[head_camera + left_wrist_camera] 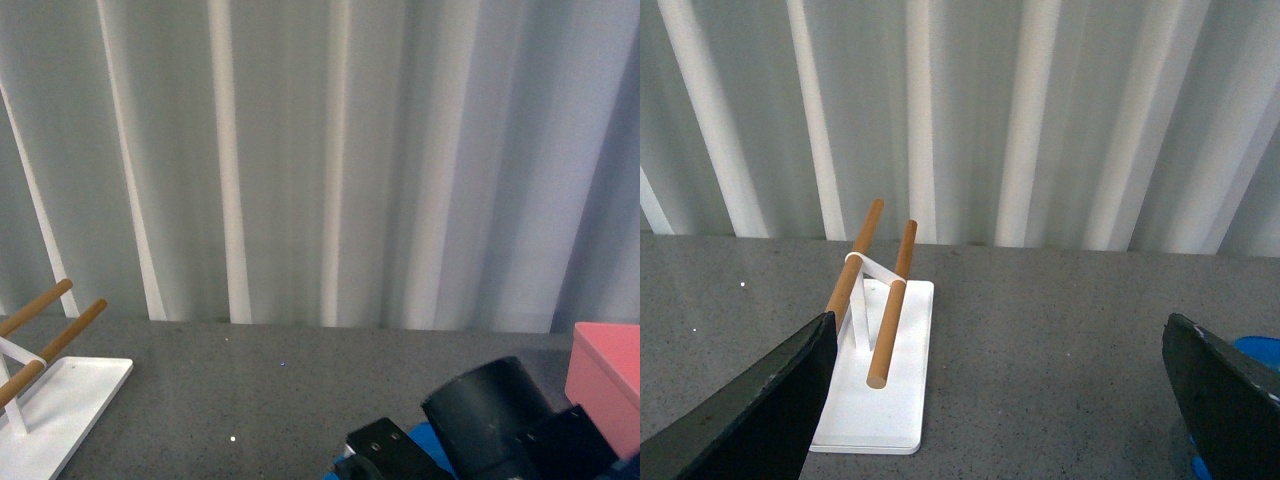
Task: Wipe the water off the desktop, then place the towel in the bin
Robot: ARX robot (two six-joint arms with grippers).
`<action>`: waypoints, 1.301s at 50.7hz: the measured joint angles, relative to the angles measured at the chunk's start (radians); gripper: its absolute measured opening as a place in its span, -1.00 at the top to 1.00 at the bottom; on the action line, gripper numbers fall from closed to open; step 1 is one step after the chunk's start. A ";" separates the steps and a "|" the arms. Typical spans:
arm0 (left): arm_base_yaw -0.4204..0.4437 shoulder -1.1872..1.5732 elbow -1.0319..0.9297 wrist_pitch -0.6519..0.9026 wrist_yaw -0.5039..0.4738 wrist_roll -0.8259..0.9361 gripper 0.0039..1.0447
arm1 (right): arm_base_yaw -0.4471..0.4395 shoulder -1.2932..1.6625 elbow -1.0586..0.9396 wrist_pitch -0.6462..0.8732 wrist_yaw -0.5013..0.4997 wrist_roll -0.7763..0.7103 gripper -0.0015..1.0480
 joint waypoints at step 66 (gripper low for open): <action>0.000 0.000 0.000 0.000 0.000 0.000 -0.88 | -0.587 -0.563 0.413 -0.512 0.364 -0.195 0.92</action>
